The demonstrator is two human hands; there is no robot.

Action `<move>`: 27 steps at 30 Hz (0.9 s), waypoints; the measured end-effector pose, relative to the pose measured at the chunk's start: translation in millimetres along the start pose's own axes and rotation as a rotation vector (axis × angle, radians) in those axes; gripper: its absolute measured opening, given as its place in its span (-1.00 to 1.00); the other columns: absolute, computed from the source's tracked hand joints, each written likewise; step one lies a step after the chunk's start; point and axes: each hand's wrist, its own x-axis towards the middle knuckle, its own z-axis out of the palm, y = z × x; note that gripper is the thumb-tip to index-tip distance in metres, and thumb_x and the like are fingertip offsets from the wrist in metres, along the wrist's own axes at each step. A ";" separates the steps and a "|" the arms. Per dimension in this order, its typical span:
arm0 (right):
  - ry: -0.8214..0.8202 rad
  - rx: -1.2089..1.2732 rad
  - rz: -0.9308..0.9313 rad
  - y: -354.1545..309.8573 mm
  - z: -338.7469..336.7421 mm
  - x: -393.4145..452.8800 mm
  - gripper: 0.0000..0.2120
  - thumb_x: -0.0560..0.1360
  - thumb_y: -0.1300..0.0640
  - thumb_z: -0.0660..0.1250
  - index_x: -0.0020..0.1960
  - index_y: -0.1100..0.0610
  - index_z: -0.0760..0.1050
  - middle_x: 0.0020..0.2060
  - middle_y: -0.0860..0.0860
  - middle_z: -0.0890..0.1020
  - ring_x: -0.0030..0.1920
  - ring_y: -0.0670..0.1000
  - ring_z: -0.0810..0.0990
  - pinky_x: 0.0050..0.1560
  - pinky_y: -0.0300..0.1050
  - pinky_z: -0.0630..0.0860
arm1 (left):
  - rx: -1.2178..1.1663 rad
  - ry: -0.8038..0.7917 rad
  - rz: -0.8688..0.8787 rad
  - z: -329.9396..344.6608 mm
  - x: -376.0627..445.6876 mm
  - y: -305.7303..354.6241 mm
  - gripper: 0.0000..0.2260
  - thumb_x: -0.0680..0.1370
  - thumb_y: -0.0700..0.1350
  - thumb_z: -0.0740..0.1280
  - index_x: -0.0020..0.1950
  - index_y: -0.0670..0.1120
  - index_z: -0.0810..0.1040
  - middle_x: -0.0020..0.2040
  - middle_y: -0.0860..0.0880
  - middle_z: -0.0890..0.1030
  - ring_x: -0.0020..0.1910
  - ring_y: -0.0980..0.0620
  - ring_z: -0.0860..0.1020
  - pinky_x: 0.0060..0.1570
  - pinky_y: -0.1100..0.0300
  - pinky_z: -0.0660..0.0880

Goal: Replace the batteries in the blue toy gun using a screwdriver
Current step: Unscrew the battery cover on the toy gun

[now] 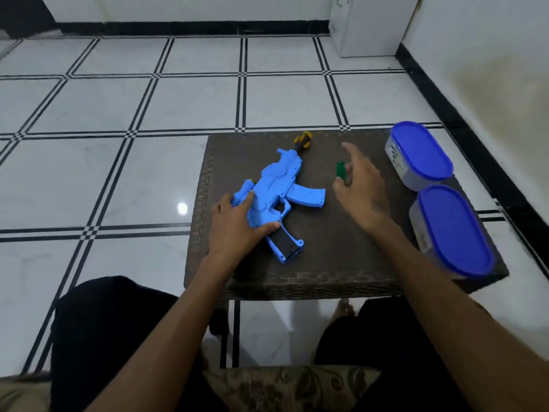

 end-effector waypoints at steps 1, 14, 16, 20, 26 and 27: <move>0.041 0.076 -0.031 -8.6 -6.1 -11.5 -0.48 0.45 0.25 0.35 0.39 0.00 0.41 0.04 0.06 0.54 -0.08 -0.01 0.56 0.00 -0.08 0.53 | -0.008 0.003 -0.003 2.0 -3.9 2.7 -0.18 0.35 0.37 0.39 0.53 0.11 0.24 0.52 -0.17 0.16 0.48 -0.20 0.14 0.37 -0.05 0.25; 0.079 0.423 -0.141 -23.2 -37.7 -98.5 -0.65 0.44 0.30 0.44 0.20 0.09 0.58 -0.01 0.03 0.61 -0.14 -0.08 0.65 -0.14 -0.32 0.59 | -0.003 0.067 -0.035 16.1 -34.5 22.1 -0.16 0.32 0.39 0.40 0.51 0.09 0.26 0.50 -0.13 0.16 0.43 -0.20 0.19 0.27 -0.07 0.34; 0.068 0.413 -0.188 -24.3 -40.1 -101.3 -0.64 0.45 0.31 0.43 0.22 0.09 0.58 -0.01 0.03 0.60 -0.10 -0.07 0.64 -0.13 -0.31 0.60 | -0.004 0.073 -0.040 17.2 -35.4 22.3 -0.15 0.32 0.40 0.39 0.51 0.09 0.26 0.50 -0.12 0.16 0.43 -0.19 0.19 0.28 -0.06 0.34; 0.038 0.415 -0.214 -21.1 -38.3 -103.3 -0.64 0.45 0.32 0.43 0.22 0.11 0.57 0.02 0.03 0.59 -0.06 -0.04 0.65 -0.08 -0.29 0.61 | 0.005 0.079 -0.047 16.8 -35.8 22.6 -0.16 0.32 0.41 0.38 0.51 0.10 0.27 0.50 -0.11 0.17 0.43 -0.19 0.19 0.29 -0.05 0.33; 0.077 0.483 -0.193 -20.1 -39.4 -108.6 -0.66 0.46 0.29 0.43 0.21 0.10 0.58 0.00 0.01 0.59 -0.05 -0.03 0.65 -0.11 -0.12 0.66 | 0.015 0.109 -0.036 18.8 -37.5 21.6 -0.18 0.33 0.42 0.36 0.50 0.11 0.28 0.50 -0.10 0.19 0.41 -0.19 0.22 0.27 -0.03 0.33; 0.090 0.491 -0.192 -20.7 -39.6 -108.1 -0.66 0.46 0.29 0.43 0.21 0.10 0.58 0.00 0.01 0.59 -0.05 -0.02 0.65 -0.12 -0.08 0.66 | 0.019 0.111 -0.035 18.8 -37.0 21.3 -0.18 0.32 0.42 0.36 0.50 0.11 0.29 0.50 -0.10 0.20 0.41 -0.19 0.22 0.27 -0.03 0.33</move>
